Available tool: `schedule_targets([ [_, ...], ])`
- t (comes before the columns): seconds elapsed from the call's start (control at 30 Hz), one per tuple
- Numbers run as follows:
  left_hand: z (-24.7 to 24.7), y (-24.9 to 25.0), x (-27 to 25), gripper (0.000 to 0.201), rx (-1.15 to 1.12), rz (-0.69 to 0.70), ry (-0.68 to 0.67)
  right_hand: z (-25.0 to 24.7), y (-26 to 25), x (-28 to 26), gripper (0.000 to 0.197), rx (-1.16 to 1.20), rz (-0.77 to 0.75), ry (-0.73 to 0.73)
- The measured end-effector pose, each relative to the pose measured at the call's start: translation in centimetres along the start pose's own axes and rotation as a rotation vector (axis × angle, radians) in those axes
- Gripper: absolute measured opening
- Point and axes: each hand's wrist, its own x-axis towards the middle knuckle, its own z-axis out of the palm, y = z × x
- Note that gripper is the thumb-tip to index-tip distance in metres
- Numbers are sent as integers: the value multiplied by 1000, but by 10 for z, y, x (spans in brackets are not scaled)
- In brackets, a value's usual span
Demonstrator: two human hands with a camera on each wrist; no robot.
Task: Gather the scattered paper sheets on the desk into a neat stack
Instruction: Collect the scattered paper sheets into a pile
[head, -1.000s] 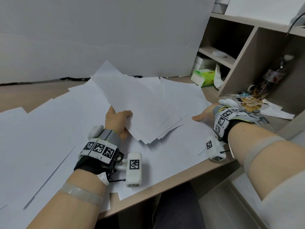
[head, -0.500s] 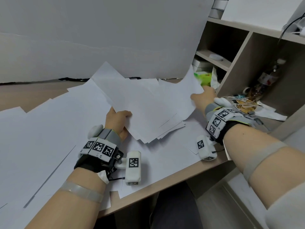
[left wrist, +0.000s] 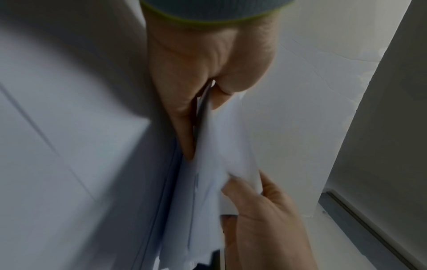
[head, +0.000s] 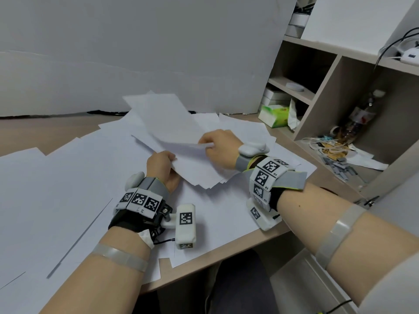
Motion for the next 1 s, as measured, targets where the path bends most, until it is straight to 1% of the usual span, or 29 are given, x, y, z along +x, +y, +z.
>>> schedule_targets([
  [0.03, 1, 0, -2, 17, -10, 2, -21, 4, -3, -4, 41, 2, -16, -42],
  [0.07, 1, -1, -2, 16, -4, -5, -49, 8, -5, -5, 40, 4, -23, -80],
  [0.17, -1, -2, -1, 54, 23, -94, -160, 14, -9, -9, 27, 11, -36, -125],
  [0.2, -1, -1, -1, 60, 17, -120, -191, 16, -9, -11, 26, 17, -29, -122],
  [0.23, 0, 2, -2, 59, 25, -131, -195, 16, -9, -14, 26, 24, -13, -129],
  [0.27, 1, 2, -3, 48, 48, -127, -167, 15, -10, -16, 25, 34, 3, -157],
  [0.33, 0, 2, -1, 19, 201, -84, -56, 14, -7, -19, 21, 81, 44, -218],
  [0.37, 0, 1, -1, 11, 275, -63, -8, 12, -5, -19, 23, 129, 60, -232],
  [0.43, -3, -1, 5, 17, 347, -25, 52, 6, 0, -16, 42, 280, 109, -199],
  [0.47, -5, 0, 9, 19, 352, 9, 70, 2, 5, -14, 46, 352, 164, -150],
  [0.5, -5, 1, 8, 22, 346, 52, 85, -1, 11, -11, 44, 394, 219, -85],
  [0.53, -5, 2, 8, 27, 333, 103, 104, -4, 20, -8, 41, 381, 281, 0],
  [0.6, -4, 4, 5, 38, 355, 236, 156, -10, 42, -5, 33, 267, 406, 155],
  [0.63, -3, 6, 3, 44, 365, 301, 194, -12, 52, -5, 31, 203, 473, 192],
  [0.7, -3, 8, 5, 52, 337, 388, 289, -13, 69, -3, 35, 109, 581, 180],
  [0.77, -4, 12, 10, 56, 284, 423, 380, -11, 78, 1, 34, 47, 643, 137],
  [0.8, -5, 13, 12, 58, 260, 428, 395, -9, 78, 3, 29, 23, 659, 104],
  [0.83, -8, 14, 14, 60, 243, 436, 389, -6, 79, 6, 30, -4, 653, 77],
  [0.87, -9, 13, 14, 62, 228, 443, 374, -2, 80, 10, 46, -32, 656, 50],
  [0.97, -11, 12, 14, 64, 213, 453, 356, 9, 77, 18, 111, -88, 671, -60],
  [1.0, -10, 11, 14, 64, 213, 455, 352, 11, 75, 17, 125, -91, 674, -109],
])
